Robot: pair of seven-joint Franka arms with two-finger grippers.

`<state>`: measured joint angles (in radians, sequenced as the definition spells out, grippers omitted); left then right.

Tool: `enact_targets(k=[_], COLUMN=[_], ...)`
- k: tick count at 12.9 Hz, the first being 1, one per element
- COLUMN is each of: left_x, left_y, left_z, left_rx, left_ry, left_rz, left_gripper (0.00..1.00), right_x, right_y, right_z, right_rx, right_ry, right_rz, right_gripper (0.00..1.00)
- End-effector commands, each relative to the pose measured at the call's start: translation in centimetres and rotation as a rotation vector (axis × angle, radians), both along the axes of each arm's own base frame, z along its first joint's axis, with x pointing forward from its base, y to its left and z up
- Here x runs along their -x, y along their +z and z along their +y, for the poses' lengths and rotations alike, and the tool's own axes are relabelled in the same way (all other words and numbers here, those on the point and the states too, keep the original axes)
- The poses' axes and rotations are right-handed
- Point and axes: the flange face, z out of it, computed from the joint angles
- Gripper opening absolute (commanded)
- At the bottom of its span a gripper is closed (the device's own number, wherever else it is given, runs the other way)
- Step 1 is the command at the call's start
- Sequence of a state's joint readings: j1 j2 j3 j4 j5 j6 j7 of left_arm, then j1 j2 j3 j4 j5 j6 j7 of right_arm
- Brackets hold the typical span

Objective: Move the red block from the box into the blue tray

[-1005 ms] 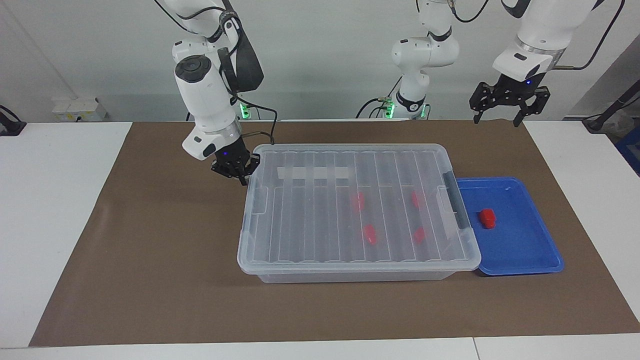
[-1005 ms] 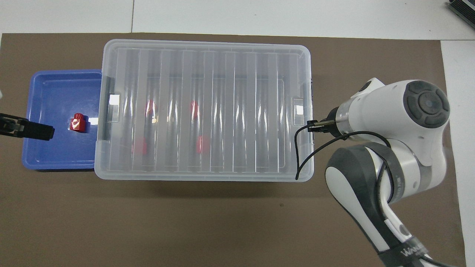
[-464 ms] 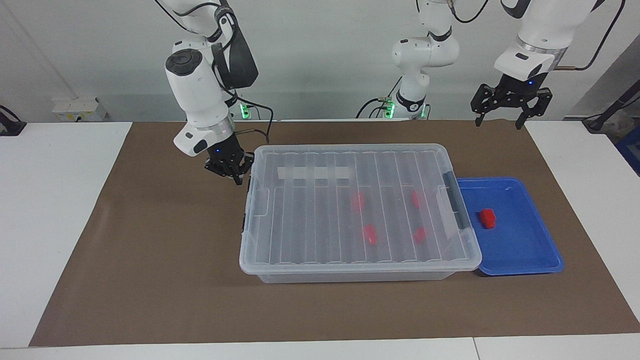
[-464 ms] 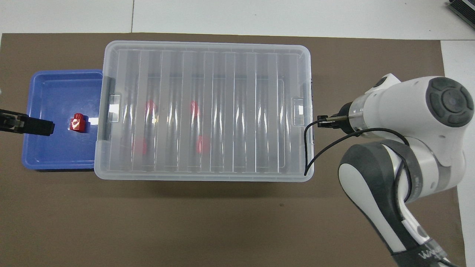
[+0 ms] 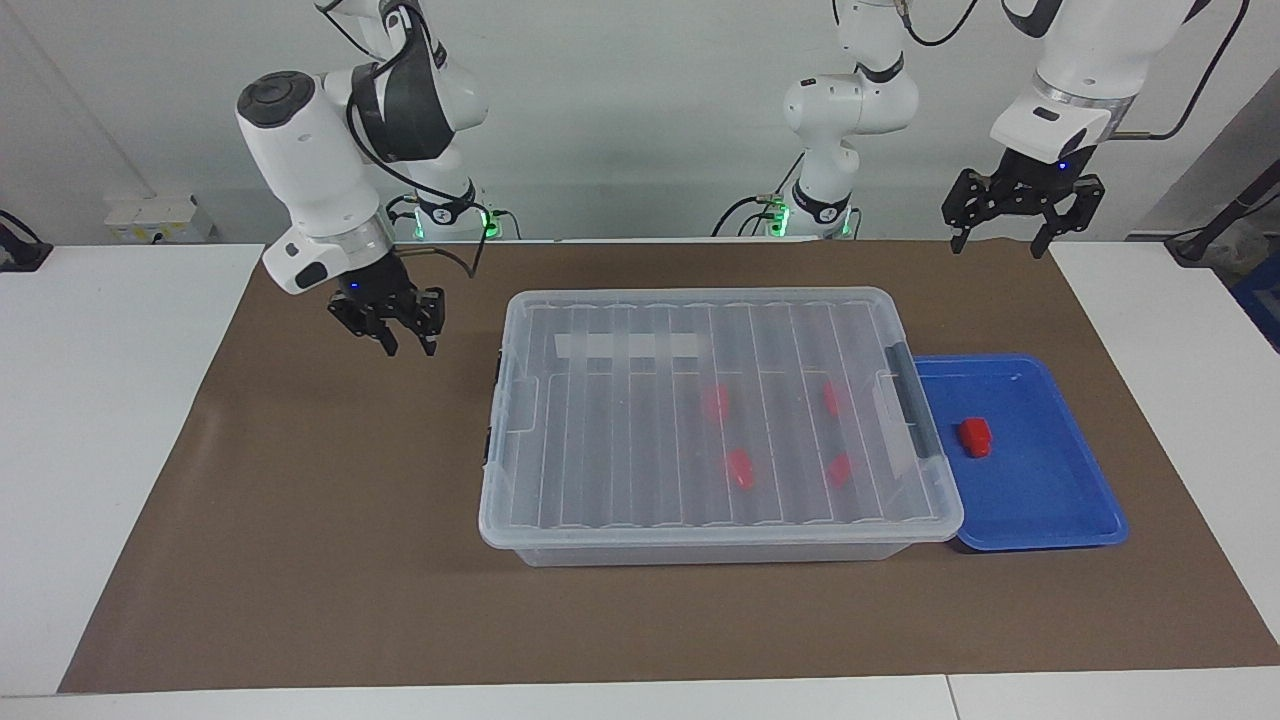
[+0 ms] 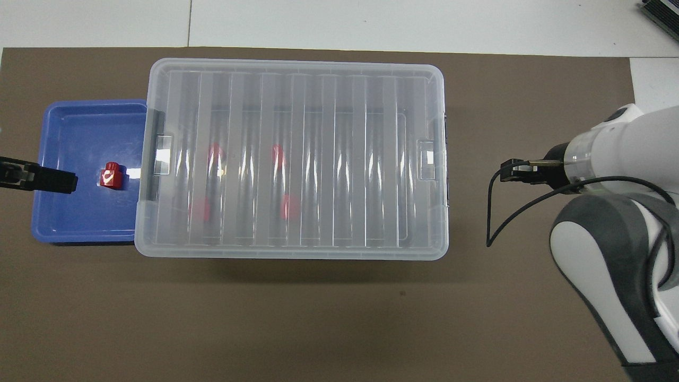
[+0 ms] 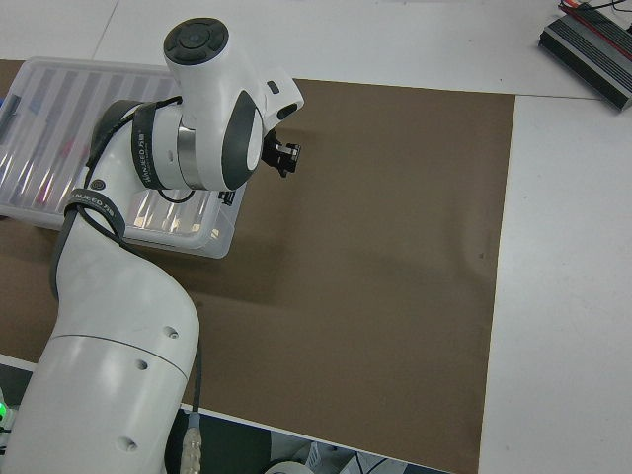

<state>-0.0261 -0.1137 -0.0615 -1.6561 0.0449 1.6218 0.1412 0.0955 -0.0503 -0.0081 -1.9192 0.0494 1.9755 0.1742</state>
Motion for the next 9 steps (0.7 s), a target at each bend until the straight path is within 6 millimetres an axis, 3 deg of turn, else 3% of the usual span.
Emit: enact_targets(k=[1,3,6,9], left_x=[0.4,0.4,0.4,0.4], left_y=[-0.2,-0.4,-0.3,-0.3], left_z=[0.0,-0.2,0.0,0.2], left_rx=[0.019,0.022,0.022,0.022], left_ry=[0.02,0.058,0.056,0.061], left_rz=[0.003,0.005,0.005,0.005], left_gripper=[1.0,1.0,1.0,1.0], right_x=[-0.4,-0.1,0.5,0.7], right_y=[4.4,6.1,9.5,10.3], right_z=[-2.8,-4.2,-4.4,-4.4], right_rx=[0.055,0.06,0.083,0.091], right_ry=[-0.047,-0.07,-0.07,-0.064], right_rz=[-0.012,0.015,0.069,0.081], right_gripper=[1.0,1.0,1.0,1.0])
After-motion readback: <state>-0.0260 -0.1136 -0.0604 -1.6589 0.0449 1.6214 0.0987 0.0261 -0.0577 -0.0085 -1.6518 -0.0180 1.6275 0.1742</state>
